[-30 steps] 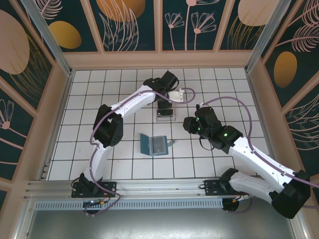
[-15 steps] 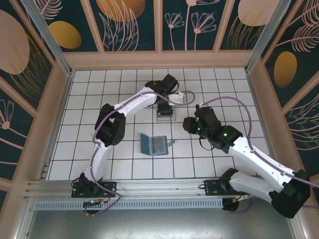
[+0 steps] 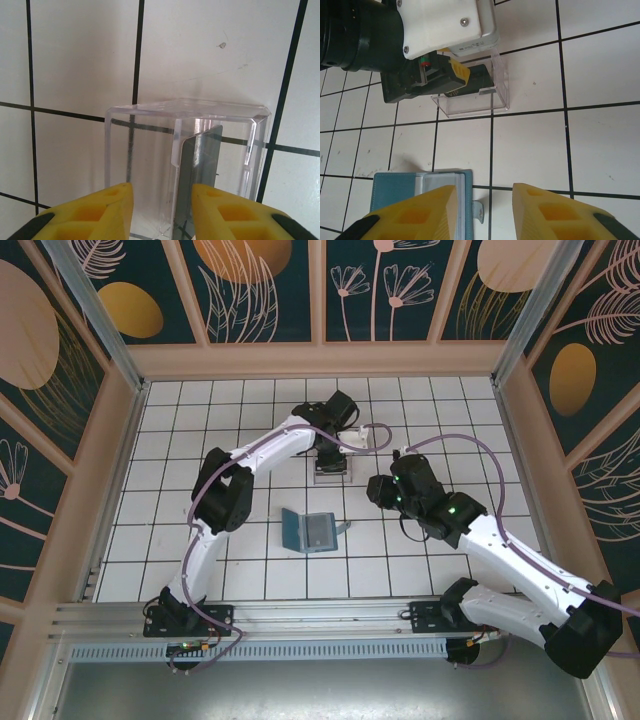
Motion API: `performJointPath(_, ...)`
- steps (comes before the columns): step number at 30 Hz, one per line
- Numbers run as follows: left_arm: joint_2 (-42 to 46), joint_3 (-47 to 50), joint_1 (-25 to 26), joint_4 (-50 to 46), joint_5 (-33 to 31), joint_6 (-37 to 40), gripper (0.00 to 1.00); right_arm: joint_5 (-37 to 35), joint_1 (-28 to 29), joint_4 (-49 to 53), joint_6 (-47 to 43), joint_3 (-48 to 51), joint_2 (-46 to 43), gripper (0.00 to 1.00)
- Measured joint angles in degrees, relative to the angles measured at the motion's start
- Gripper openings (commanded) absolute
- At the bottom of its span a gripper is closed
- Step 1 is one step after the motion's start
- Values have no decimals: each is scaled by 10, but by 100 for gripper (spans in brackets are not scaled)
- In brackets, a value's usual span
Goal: Take the credit cards out of the card holder
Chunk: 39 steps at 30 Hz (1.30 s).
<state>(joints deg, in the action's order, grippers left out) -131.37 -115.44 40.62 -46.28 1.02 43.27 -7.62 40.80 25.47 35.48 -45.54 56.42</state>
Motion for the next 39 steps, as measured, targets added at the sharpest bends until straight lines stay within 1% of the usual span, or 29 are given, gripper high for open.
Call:
performJointPath(10, 0, 1, 0, 2, 4, -5, 38, 2, 0, 0, 0, 0, 0, 35)
performJointPath(12, 9, 17, 0, 14, 11, -11, 38, 2, 0, 0, 0, 0, 0, 35)
performJointPath(16, 65, 88, 0, 58, 21, -33, 38, 14, -1, -2, 0, 0, 0, 36)
performJointPath(19, 136, 153, 0, 104, 28, -65, 38, 30, -2, -11, 0, 0, 7, 36)
performJointPath(25, 268, 263, 0, 214, 30, -177, 37, 76, -3, -26, 6, 0, 47, 38)
performJointPath(30, 356, 370, 0, 292, 19, -312, 39, 120, -3, -31, 7, 1, 98, 39)
performJointPath(37, 422, 448, 0, 328, -5, -511, 41, 170, -3, -49, 9, 14, 165, 38)
performJointPath(39, 434, 464, 0, 332, -4, -562, 41, 179, -3, -58, 9, 15, 186, 35)
